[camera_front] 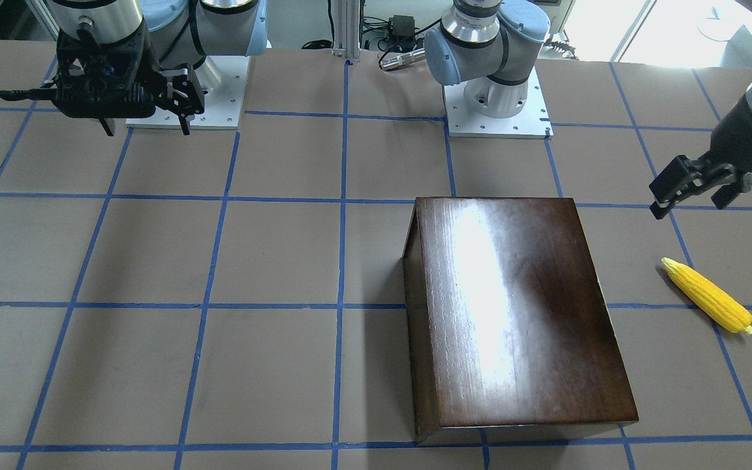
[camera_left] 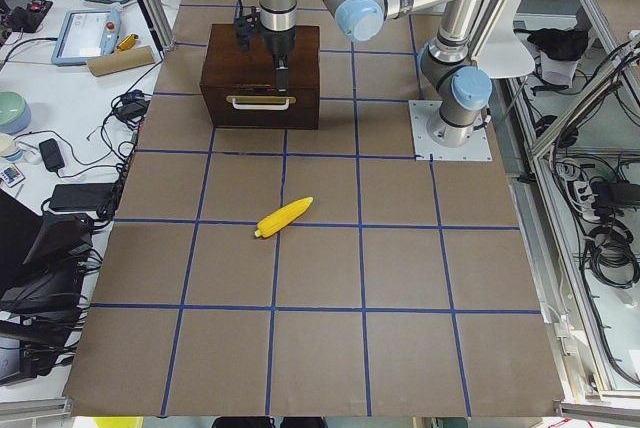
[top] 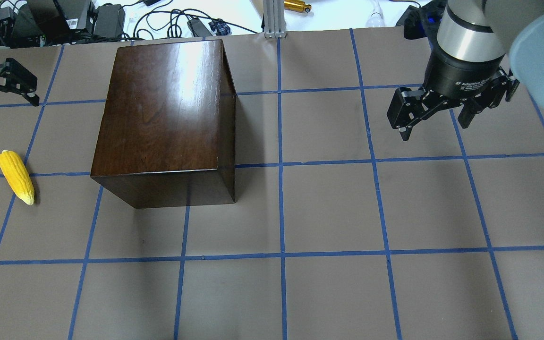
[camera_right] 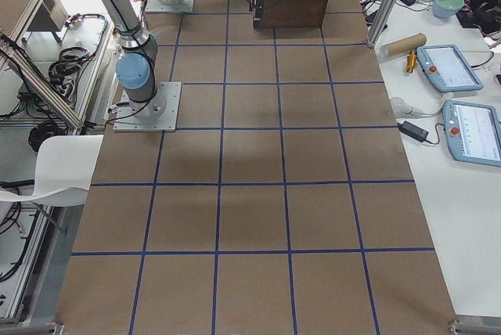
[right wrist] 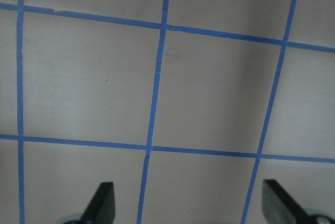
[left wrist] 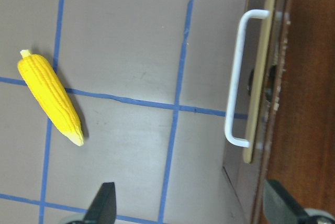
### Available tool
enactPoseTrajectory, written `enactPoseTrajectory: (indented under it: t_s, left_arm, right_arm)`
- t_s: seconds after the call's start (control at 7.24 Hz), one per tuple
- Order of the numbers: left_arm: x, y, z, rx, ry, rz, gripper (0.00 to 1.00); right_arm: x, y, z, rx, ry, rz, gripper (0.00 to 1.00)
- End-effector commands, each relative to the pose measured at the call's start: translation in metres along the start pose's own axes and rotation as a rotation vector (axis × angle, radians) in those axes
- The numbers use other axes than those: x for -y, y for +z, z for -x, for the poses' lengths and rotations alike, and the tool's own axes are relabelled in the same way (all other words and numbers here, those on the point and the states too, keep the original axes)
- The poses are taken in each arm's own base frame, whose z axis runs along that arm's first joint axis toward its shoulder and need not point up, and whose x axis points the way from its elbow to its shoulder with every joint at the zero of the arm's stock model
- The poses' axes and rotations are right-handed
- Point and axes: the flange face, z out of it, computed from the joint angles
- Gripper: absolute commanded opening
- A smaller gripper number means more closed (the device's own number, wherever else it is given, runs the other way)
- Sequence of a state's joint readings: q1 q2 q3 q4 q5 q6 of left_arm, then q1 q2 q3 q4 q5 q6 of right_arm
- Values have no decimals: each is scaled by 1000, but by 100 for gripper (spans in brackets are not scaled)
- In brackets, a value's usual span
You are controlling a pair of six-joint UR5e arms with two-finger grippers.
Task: Open drawer and put corn inside
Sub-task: 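Move the left gripper down beside the cabinet toward the drawer handle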
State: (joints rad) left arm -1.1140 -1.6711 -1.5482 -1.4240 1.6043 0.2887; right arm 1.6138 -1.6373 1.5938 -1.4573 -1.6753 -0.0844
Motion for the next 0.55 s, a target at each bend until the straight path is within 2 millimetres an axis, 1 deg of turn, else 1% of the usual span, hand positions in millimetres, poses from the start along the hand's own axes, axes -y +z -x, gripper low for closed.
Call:
enactPoseTrajectory:
  t_s: [0.0, 0.14, 0.28, 0.41]
  left_arm:
    - [19, 45, 22, -79, 69, 41, 100]
    - [31, 72, 29, -121, 116, 69, 100]
    - [37, 98, 53, -138, 152, 88, 100]
    - [41, 119, 65, -169, 218, 103, 100]
  right_arm:
    - [0, 0, 0, 0, 0, -1, 100]
    - [0, 0, 0, -1, 0, -1, 100]
    - [0, 0, 0, 0, 0, -1, 100]
    - [0, 0, 0, -1, 0, 1, 100]
